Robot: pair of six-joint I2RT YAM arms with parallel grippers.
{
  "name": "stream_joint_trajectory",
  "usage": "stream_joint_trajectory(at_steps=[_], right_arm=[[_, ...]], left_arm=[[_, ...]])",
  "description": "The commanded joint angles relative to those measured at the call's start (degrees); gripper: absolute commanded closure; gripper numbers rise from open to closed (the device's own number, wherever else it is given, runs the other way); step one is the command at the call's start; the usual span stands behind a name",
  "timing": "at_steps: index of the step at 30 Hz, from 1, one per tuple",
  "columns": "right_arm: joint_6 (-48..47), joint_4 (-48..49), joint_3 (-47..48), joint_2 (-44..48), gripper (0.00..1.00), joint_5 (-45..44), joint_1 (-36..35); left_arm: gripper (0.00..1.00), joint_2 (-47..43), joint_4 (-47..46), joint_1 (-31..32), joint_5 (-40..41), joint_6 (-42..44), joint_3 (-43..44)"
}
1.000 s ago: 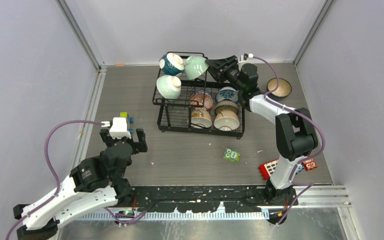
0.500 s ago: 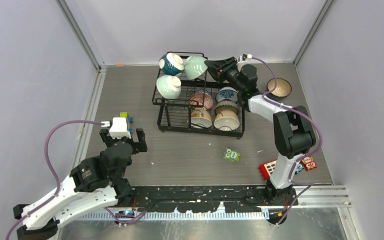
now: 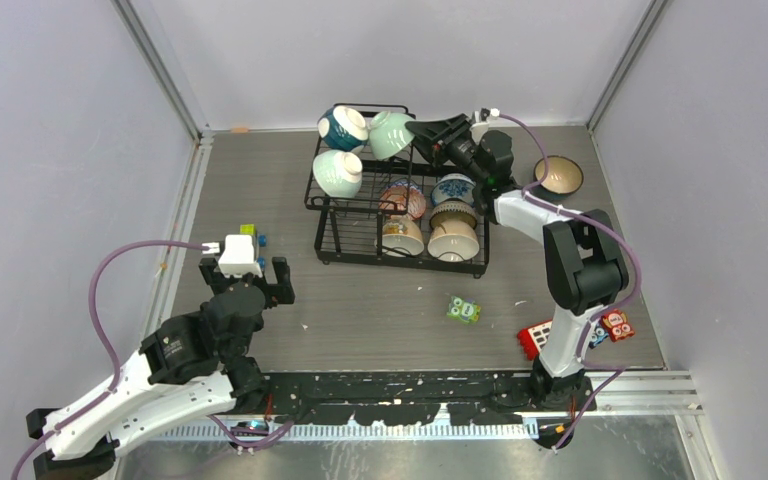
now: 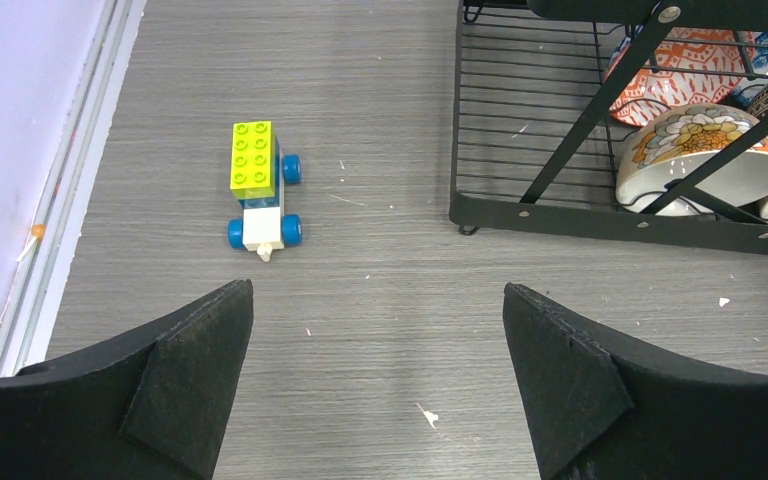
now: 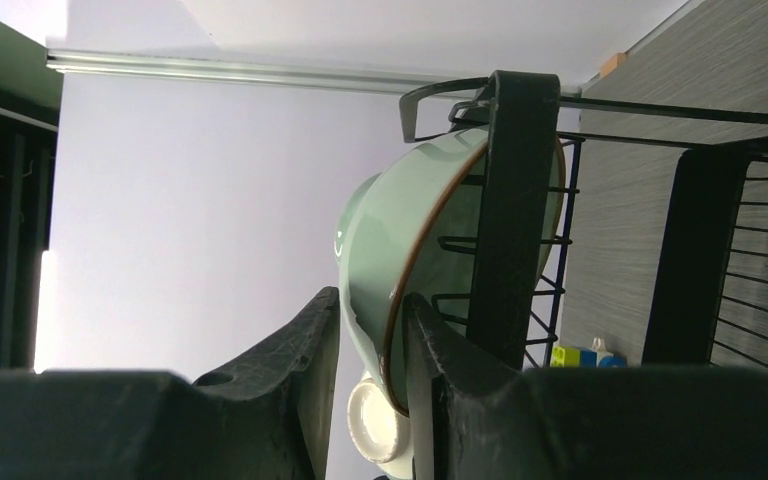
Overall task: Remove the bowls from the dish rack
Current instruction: Pick up the bowl from the dish rack.
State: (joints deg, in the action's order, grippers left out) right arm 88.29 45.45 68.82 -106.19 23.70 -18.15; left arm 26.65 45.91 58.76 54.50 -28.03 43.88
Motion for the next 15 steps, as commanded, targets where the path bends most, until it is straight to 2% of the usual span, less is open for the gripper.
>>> stream_joint_trajectory(at_steps=[1,15], right_arm=[[1.16,4.65,0.43,-0.24,0.66,1.04,-0.20],[2.47,6.85,0.36,-1.24,0.80,1.41,-0.16]], left_arm=[[0.04,-0.40,-1.53,0.03,1.84,-0.43,0.16],[0.04,-0.80,-1.45,0.04,1.96,-0.51,0.16]])
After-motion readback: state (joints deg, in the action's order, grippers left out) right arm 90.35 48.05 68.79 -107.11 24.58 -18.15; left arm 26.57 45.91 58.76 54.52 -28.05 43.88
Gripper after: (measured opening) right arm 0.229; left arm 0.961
